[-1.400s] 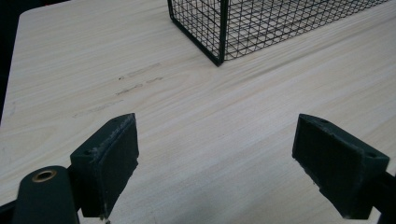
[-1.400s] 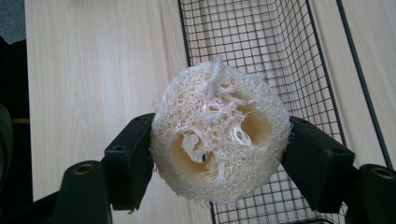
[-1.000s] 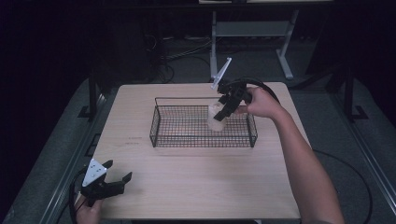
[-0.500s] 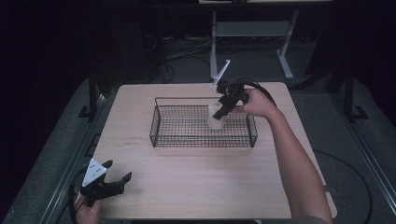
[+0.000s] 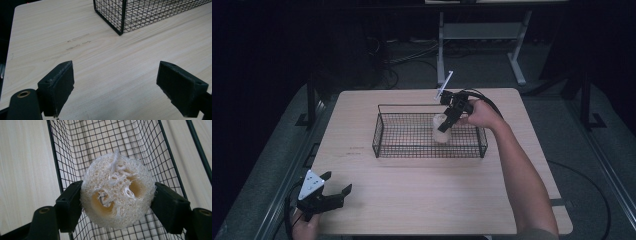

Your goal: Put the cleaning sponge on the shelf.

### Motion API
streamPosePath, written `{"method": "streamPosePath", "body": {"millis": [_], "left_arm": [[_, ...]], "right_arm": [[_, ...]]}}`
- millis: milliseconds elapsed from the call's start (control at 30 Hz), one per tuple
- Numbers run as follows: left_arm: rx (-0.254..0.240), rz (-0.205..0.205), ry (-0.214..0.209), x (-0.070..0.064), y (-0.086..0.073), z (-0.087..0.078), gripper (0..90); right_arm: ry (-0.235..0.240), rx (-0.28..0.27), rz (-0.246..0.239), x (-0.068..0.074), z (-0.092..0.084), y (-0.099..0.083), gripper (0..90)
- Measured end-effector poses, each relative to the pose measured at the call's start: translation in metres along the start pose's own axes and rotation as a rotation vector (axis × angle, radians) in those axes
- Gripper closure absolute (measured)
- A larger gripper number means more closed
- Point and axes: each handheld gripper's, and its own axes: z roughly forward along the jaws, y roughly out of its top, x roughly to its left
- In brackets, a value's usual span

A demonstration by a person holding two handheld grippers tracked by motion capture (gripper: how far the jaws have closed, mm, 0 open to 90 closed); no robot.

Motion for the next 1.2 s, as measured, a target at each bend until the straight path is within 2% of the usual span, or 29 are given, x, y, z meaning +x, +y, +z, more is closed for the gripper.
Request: {"method": "streamPosePath", "body": {"millis": [767,967,1100,1200], "left_arm": [[0.000,-0.001,0.000,0.001,-0.001,-0.001,13.7],[0.000,-0.002,-0.002,0.000,-0.001,0.000,13.7],[-0.003,-0.002,-0.001,0.000,-0.001,-0.001,13.7],[-0.003,-0.003,-0.001,0.000,-0.001,-0.001,13.7]], "right_arm": [[0.019,0.042,-0.015,-0.001,0.032,0.008,28.1],[0.022,0.036,-0.018,0.000,0.036,0.008,28.1],[0.029,0.022,0.001,-0.001,0.040,0.004,28.0],[0.024,0.050,0.002,0.000,0.044,0.001,28.0]]}}
